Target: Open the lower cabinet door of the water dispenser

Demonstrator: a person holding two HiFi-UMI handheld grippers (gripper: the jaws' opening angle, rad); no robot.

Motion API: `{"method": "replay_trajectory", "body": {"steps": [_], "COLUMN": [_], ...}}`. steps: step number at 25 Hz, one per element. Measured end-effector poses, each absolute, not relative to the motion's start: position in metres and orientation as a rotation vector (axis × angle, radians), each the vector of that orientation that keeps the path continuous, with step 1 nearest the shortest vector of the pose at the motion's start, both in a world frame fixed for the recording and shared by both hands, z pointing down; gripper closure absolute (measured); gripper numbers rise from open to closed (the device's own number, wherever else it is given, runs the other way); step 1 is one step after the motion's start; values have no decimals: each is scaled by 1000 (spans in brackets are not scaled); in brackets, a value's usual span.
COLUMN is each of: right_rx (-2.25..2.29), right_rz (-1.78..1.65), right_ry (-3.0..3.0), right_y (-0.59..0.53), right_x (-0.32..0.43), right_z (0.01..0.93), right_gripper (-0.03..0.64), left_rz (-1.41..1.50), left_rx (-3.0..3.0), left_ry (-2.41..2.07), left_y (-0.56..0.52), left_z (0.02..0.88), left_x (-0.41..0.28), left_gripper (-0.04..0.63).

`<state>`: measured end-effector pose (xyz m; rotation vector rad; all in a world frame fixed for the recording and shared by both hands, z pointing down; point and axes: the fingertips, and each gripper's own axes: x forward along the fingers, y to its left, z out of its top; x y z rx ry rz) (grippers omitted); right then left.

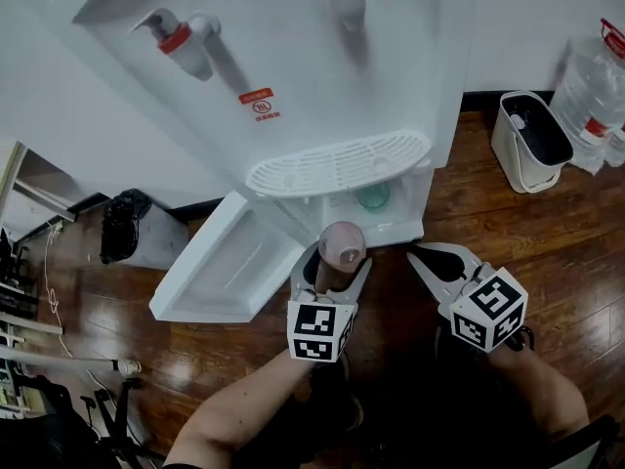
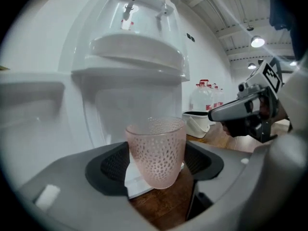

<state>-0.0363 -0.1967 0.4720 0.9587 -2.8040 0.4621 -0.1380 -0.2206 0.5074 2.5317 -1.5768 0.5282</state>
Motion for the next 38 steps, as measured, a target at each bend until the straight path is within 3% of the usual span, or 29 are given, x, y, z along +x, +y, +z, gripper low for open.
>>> {"method": "replay_trajectory", "body": {"steps": [7,28,38], "right_rx": [897,778,851], "right_rz": [406,247,192], "right_ry": [-2846,-2928,-3010], "right_y": [-159,-76,-57], "right_x": [-39,-38,-40], "right_z": [413,225,144], "right_gripper": [606,607,614], "left_rz": [606,233,167], "left_rx": [2667,2773,2779], "left_ry": [-1437,-1348,-1414], "left_y": [-161,-55,-15], "left_z": [450,205,156], "left_x": [-128,-128,-123], "left_gripper": [239,239,239]}}
